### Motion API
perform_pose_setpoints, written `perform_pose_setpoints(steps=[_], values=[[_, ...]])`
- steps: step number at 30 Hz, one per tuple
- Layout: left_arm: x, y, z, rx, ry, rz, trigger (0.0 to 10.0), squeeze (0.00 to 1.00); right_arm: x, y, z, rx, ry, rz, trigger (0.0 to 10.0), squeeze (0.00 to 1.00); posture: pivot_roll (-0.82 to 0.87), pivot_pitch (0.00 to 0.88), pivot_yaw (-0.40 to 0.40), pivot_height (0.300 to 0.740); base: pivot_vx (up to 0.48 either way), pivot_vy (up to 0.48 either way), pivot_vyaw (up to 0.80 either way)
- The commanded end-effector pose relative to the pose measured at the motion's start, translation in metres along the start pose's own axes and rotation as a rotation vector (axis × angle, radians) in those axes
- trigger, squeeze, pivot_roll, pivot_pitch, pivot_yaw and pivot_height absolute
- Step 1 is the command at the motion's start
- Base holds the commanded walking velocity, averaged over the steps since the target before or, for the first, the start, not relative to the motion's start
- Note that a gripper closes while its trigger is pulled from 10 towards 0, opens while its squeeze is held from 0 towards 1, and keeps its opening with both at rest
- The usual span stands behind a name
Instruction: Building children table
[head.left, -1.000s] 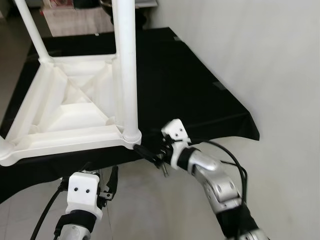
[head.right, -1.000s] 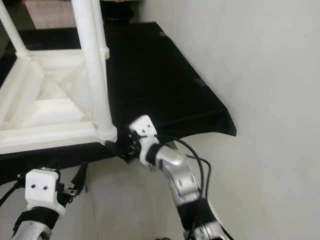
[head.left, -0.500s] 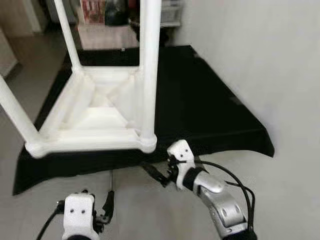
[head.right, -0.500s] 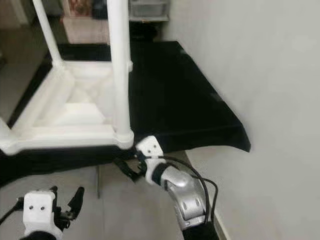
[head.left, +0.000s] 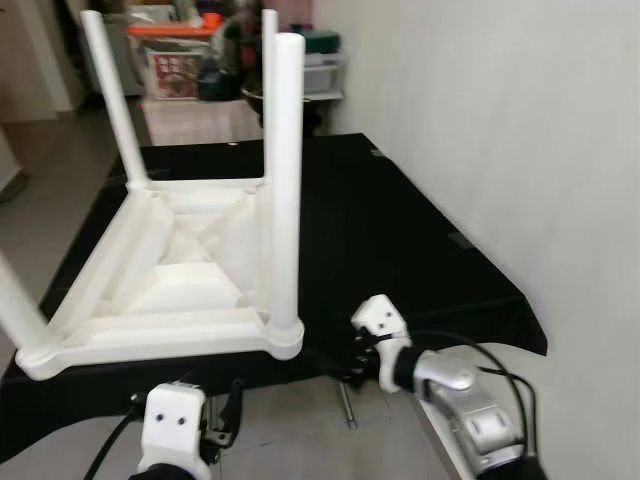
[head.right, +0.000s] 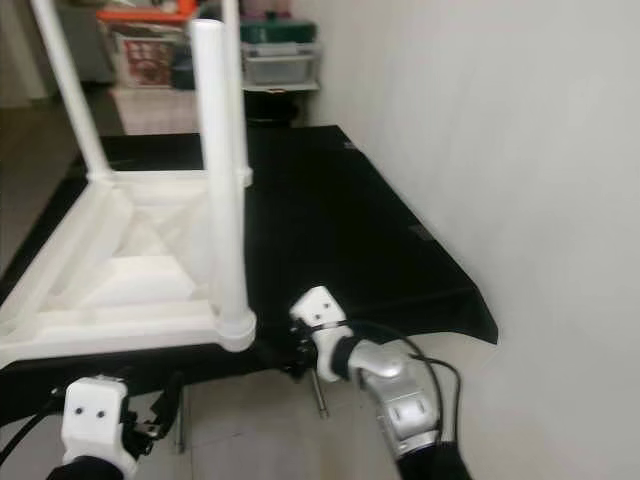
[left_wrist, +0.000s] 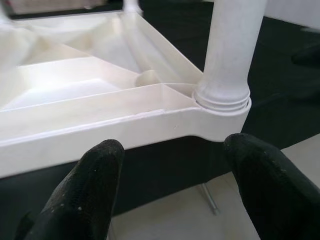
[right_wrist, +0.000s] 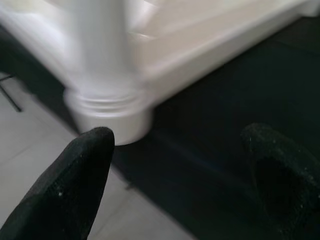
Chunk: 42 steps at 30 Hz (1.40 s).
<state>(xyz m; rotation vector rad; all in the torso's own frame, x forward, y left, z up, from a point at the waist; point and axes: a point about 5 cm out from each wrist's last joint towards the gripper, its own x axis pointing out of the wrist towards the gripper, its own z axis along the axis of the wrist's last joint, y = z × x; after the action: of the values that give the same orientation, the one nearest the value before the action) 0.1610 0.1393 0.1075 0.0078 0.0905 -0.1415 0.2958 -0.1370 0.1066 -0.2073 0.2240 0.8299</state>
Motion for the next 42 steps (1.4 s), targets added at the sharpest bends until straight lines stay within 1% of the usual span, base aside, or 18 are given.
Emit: perform_pose_setpoints(steps=[1,4,5,7,10,13,14,17,20,23,25,29,32,34,38,40,41,42], values=[[-0.002,0.001,-0.006,0.022,0.036,-0.018,10.0,0.00,-0.002,-0.010,0.008,0.000,-0.033,-0.003,10.0,0.00,0.09,0.022,-0.028,0.740,0.000,0.000,0.00],[-0.002,0.000,-0.005,0.021,0.034,-0.016,10.0,0.00,-0.004,-0.015,0.013,-0.014,-0.049,-0.007,10.0,0.00,0.08,0.026,-0.029,0.740,0.000,0.000,0.00],[-0.002,0.000,-0.005,0.022,0.033,-0.016,10.0,0.00,-0.005,-0.018,0.019,-0.001,-0.091,-0.004,10.0,0.00,0.08,0.027,-0.031,0.740,0.000,0.000,0.00],[-0.002,0.000,-0.005,0.026,0.034,-0.013,10.0,0.00,-0.004,-0.018,0.022,0.003,-0.105,0.009,10.0,0.00,0.09,0.030,-0.034,0.740,0.000,0.000,0.00],[-0.002,0.001,-0.005,0.030,0.030,-0.002,10.0,0.00,-0.002,-0.007,0.024,0.000,-0.117,0.099,10.0,0.00,0.09,0.034,-0.036,0.740,0.000,0.000,0.80],[-0.002,0.001,-0.005,0.030,0.029,0.000,10.0,0.00,-0.002,-0.004,0.024,0.005,-0.120,0.118,10.0,0.00,0.09,0.034,-0.036,0.740,0.000,0.000,0.80],[-0.003,0.001,-0.004,0.031,0.028,0.005,10.0,0.00,-0.002,0.004,0.022,0.008,-0.124,0.174,10.0,0.00,0.09,0.039,-0.035,0.740,0.000,0.000,0.80],[-0.003,0.001,-0.004,0.034,0.028,0.007,10.0,0.00,-0.001,0.006,0.021,0.007,-0.122,0.186,10.0,0.00,0.09,0.040,-0.036,0.740,0.000,0.000,0.80],[-0.003,0.001,-0.004,0.035,0.030,0.007,10.0,0.00,0.000,0.004,0.020,0.005,-0.118,0.161,10.0,0.00,0.09,0.039,-0.035,0.740,0.000,0.000,0.80],[-0.003,0.000,-0.004,0.039,0.032,0.003,10.0,0.00,0.004,-0.006,0.017,-0.008,-0.091,0.058,10.0,0.00,0.09,0.040,-0.033,0.740,0.000,0.000,0.27],[-0.002,0.000,-0.004,0.040,0.033,0.002,10.0,0.00,0.005,-0.008,0.016,-0.015,-0.080,0.037,10.0,0.00,0.09,0.040,-0.033,0.740,0.000,0.000,0.00],[-0.002,0.001,-0.004,0.043,0.033,0.002,10.0,0.00,0.003,-0.009,0.013,-0.016,-0.068,0.046,10.0,0.00,0.09,0.040,-0.032,0.740,0.000,0.000,0.00],[-0.002,0.001,-0.003,0.039,0.036,-0.002,10.0,0.00,-0.002,-0.009,0.012,-0.026,-0.058,0.108,10.0,0.00,0.09,0.043,-0.028,0.740,0.000,0.000,0.00],[-0.002,0.001,-0.003,0.039,0.036,-0.002,10.0,0.00,-0.002,-0.009,0.012,-0.026,-0.058,0.108,10.0,0.00,0.09,0.043,-0.028,0.740,0.000,0.000,0.00],[-0.003,0.001,-0.004,0.033,0.039,-0.008,10.0,0.00,-0.001,-0.014,0.016,-0.027,-0.066,0.086,10.0,0.00,0.09,0.045,-0.027,0.740,0.000,0.000,0.00],[-0.003,0.001,-0.004,0.032,0.039,-0.010,10.0,0.00,0.002,-0.017,0.020,0.011,-0.096,0.060,10.0,0.00,0.09,0.047,-0.028,0.740,0.000,0.000,0.00],[-0.003,0.001,-0.004,0.032,0.040,-0.010,10.0,0.00,0.003,-0.018,0.022,0.030,-0.119,0.046,2.5,0.00,0.09,0.047,-0.028,0.740,0.000,0.000,0.00],[-0.003,0.001,-0.004,0.031,0.040,-0.009,10.0,0.00,0.004,-0.019,0.024,0.044,-0.135,0.045,0.0,0.00,0.10,0.048,-0.028,0.740,0.000,0.000,0.00]])
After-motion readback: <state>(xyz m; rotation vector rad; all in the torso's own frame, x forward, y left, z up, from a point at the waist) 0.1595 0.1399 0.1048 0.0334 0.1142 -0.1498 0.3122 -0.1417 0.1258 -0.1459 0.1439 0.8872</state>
